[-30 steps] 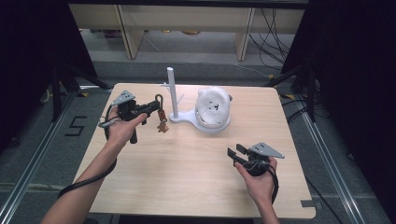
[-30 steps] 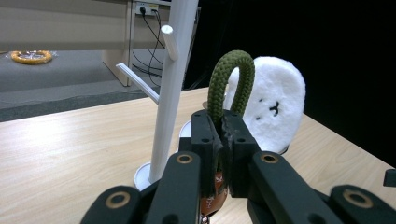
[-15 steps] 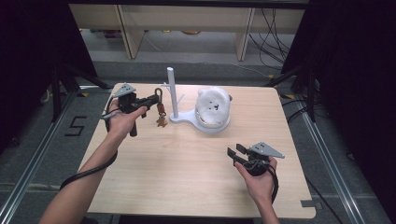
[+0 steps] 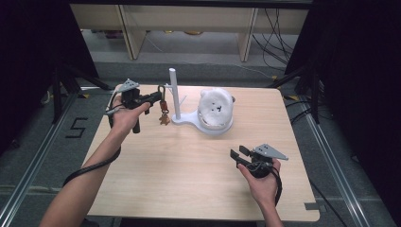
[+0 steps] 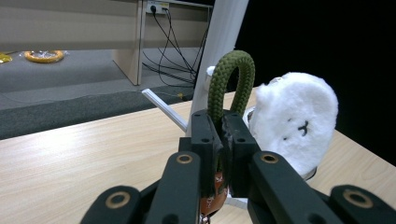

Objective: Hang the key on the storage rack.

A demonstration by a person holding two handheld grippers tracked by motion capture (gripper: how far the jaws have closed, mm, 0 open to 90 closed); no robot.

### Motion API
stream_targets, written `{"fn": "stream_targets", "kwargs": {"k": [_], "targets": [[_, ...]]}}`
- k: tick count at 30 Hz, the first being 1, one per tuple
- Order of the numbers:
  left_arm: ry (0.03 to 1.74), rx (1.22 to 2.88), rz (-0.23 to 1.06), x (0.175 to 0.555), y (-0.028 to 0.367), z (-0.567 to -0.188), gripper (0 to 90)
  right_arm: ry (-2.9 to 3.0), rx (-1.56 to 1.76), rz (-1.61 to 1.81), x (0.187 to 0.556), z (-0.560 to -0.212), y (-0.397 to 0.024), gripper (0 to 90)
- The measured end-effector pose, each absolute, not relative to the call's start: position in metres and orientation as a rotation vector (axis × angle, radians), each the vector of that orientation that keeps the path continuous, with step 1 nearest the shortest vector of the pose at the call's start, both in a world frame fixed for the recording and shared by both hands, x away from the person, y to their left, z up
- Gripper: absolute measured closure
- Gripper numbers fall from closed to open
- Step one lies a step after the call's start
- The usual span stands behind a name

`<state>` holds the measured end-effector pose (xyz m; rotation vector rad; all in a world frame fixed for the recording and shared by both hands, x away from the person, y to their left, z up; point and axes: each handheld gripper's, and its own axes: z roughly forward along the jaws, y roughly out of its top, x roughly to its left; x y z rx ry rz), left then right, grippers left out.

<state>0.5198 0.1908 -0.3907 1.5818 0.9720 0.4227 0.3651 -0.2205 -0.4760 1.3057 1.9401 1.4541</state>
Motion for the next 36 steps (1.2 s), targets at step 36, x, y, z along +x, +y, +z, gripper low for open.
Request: {"fn": "stream_targets", "kwargs": {"k": [36], "targets": [[1.032,1.572,0.397,0.539,0.181,-0.398,84.4,1.937,1.311,1.455,0.365,-0.479,-0.222,54.0]]}}
